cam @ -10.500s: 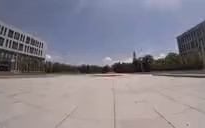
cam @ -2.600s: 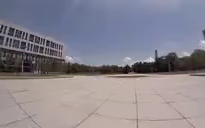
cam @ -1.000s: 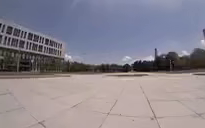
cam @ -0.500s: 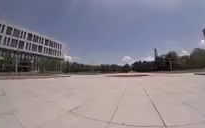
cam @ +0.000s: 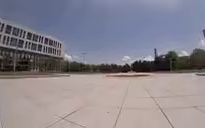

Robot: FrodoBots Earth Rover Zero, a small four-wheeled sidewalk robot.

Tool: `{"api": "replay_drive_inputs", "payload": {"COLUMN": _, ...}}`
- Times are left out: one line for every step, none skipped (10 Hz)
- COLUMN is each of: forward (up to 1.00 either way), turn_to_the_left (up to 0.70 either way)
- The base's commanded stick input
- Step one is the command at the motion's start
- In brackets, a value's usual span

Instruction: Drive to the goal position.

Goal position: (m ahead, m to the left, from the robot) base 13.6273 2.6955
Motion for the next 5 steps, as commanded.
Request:
{"api": "replay_drive_inputs", "payload": {"forward": 0.5, "turn_to_the_left": 0.01}}
{"api": "replay_drive_inputs", "payload": {"forward": 0.5, "turn_to_the_left": 0.01}}
{"api": "replay_drive_inputs", "payload": {"forward": 0.5, "turn_to_the_left": 0.01}}
{"api": "replay_drive_inputs", "payload": {"forward": 0.5, "turn_to_the_left": 0.01}}
{"api": "replay_drive_inputs", "payload": {"forward": 0.5, "turn_to_the_left": 0.01}}
